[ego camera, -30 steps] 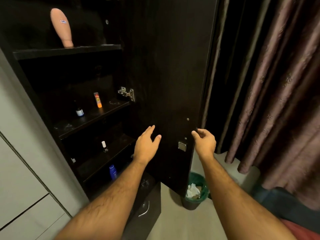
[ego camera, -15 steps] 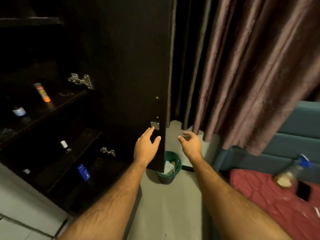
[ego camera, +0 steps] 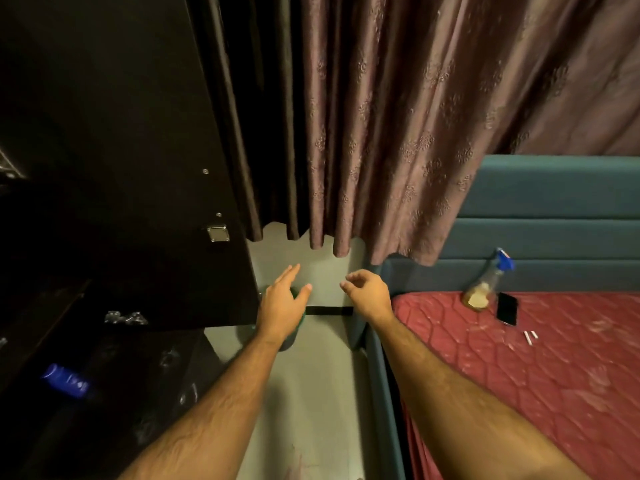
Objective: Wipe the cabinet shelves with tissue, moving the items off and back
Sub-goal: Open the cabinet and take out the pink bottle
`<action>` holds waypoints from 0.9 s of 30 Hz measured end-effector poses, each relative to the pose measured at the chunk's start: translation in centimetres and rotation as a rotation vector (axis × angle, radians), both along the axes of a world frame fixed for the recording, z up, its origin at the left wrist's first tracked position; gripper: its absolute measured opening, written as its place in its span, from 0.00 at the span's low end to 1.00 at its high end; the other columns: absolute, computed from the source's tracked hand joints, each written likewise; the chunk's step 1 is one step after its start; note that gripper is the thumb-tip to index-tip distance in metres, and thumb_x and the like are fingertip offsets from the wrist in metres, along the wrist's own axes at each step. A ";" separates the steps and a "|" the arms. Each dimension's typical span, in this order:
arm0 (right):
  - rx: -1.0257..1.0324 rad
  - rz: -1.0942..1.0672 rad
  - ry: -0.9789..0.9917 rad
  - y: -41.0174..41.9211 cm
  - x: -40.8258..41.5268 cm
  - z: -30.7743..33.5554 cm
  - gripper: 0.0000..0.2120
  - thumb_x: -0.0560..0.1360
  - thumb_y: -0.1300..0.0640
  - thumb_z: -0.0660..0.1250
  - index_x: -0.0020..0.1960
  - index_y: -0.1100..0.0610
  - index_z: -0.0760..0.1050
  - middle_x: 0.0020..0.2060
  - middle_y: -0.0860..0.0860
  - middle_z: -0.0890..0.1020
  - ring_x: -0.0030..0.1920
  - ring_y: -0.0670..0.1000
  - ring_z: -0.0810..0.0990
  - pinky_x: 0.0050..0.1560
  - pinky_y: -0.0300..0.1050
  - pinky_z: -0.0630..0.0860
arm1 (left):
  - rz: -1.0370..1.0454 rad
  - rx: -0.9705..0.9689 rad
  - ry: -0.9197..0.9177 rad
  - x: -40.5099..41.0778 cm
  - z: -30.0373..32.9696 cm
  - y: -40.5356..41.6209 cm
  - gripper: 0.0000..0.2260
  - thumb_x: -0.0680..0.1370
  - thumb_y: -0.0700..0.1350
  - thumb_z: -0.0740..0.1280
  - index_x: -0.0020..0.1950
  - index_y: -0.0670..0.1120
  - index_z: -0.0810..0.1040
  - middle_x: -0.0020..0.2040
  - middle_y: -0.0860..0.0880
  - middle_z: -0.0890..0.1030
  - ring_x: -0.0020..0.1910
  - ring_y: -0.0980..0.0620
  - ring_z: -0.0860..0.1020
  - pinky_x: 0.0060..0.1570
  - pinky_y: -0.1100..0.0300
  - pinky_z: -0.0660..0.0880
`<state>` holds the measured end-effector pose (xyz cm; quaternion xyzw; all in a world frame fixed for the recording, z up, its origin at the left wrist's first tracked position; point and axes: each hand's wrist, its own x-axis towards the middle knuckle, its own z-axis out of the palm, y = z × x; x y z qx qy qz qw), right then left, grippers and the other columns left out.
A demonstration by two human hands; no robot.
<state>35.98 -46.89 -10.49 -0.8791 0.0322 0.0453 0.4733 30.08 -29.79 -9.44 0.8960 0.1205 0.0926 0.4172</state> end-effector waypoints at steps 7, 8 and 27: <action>-0.047 0.222 0.022 4.3 3.2 -0.8 0.11 0.74 0.53 0.71 0.53 0.57 0.80 0.46 0.51 0.83 0.47 0.50 0.81 0.50 0.40 0.74 | 0.175 0.033 0.026 -0.5 -1.3 3.1 0.24 0.79 0.50 0.66 0.75 0.50 0.67 0.74 0.50 0.69 0.72 0.49 0.67 0.70 0.53 0.65; -0.048 0.275 0.026 5.5 3.3 -0.8 0.11 0.75 0.53 0.71 0.53 0.58 0.81 0.45 0.52 0.84 0.47 0.50 0.81 0.50 0.40 0.74 | 0.216 0.041 0.029 -1.0 -1.5 3.8 0.24 0.79 0.50 0.66 0.75 0.50 0.67 0.75 0.50 0.68 0.73 0.49 0.67 0.70 0.54 0.65; -0.233 1.129 -0.641 33.2 -2.3 9.7 0.39 0.76 0.30 0.52 0.79 0.49 0.49 0.79 0.51 0.46 0.78 0.52 0.41 0.75 0.57 0.48 | 0.566 0.765 0.122 -14.3 7.8 25.7 0.44 0.73 0.73 0.56 0.80 0.50 0.44 0.79 0.44 0.39 0.77 0.47 0.33 0.75 0.44 0.36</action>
